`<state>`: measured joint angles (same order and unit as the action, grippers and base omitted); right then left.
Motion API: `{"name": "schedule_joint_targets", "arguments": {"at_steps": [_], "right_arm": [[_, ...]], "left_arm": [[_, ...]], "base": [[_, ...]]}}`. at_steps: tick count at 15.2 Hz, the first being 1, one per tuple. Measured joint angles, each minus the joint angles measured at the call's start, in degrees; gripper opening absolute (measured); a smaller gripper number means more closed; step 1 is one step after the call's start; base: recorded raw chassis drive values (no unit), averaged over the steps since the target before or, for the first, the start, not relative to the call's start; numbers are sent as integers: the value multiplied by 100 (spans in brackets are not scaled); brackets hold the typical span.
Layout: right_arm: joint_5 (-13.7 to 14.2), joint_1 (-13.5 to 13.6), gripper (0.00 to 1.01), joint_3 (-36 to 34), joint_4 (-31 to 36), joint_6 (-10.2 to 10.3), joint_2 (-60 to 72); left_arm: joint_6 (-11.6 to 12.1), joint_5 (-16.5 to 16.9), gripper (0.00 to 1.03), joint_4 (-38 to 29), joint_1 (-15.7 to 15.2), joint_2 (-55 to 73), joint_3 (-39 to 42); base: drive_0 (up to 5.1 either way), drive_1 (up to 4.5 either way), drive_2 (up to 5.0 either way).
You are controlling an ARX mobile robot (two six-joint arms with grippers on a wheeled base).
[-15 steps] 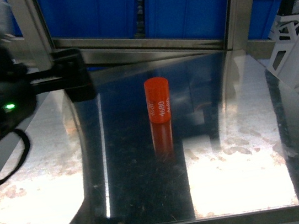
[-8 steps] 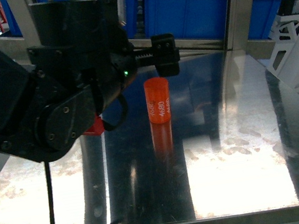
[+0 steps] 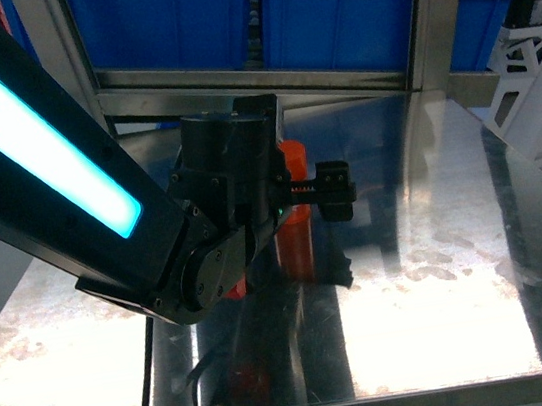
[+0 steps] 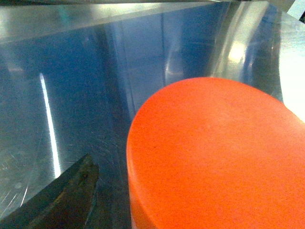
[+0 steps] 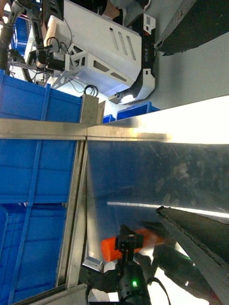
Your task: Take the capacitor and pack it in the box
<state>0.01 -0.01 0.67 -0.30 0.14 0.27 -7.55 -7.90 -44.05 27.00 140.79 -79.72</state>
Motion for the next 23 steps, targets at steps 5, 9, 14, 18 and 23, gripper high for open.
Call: {"name": "schedule_joint_targets", "arguments": {"at_steps": [5, 9, 14, 18, 23], "right_arm": [[0, 0, 98, 0, 0, 0, 0], [2, 0, 98, 0, 0, 0, 0], [2, 0, 98, 0, -2, 0, 0], [0, 0, 98, 0, 0, 0, 0], [0, 0, 98, 0, 0, 0, 0]], "left_arm": [[-2, 0, 45, 68, -37, 24, -63], [-131, 22, 44, -573, -122, -890, 1049], [101, -13, 44, -2055, -437, -4033, 3989], [251, 164, 44, -1228, -787, -7243, 5956], [299, 256, 44, -588, -841, -8699, 6343]], "base": [[0, 0, 0], [0, 0, 0], [0, 0, 0], [0, 0, 0], [0, 0, 0]]}}
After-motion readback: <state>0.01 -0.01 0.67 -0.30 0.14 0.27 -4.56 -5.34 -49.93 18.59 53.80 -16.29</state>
